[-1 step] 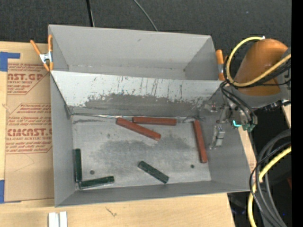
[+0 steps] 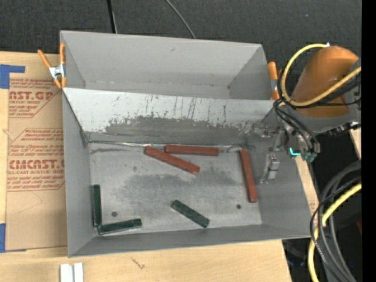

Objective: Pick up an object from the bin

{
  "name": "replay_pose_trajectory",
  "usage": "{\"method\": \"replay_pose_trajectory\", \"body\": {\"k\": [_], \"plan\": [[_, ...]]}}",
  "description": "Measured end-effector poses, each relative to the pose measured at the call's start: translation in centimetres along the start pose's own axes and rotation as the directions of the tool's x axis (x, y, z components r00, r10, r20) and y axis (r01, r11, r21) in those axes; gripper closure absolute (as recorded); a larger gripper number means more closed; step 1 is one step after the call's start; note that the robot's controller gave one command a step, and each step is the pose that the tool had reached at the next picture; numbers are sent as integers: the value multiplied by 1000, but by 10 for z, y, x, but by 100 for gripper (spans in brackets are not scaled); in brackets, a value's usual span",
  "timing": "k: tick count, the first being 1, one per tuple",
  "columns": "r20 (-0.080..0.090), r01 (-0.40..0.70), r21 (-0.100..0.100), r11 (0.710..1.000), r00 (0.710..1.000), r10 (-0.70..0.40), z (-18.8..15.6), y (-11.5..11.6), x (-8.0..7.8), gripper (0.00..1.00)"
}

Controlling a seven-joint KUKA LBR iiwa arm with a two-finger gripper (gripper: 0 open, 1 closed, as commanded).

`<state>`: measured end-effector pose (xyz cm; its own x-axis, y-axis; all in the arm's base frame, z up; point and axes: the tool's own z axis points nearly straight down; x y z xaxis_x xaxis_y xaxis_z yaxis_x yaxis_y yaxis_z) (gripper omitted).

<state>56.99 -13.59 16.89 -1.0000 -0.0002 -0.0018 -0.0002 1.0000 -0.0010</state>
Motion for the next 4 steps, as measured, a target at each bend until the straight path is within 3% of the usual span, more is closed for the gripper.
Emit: {"method": "replay_pose_trajectory", "body": {"k": [1,2,3,4], "plan": [[6,69,2,998,998,-69,43,4,-5,0],[0,225,1,974,974,-225,83,51,-4,0],[0,243,-5,970,970,-243,96,86,26,0],[-5,167,-3,986,986,-167,91,97,21,0]]}}
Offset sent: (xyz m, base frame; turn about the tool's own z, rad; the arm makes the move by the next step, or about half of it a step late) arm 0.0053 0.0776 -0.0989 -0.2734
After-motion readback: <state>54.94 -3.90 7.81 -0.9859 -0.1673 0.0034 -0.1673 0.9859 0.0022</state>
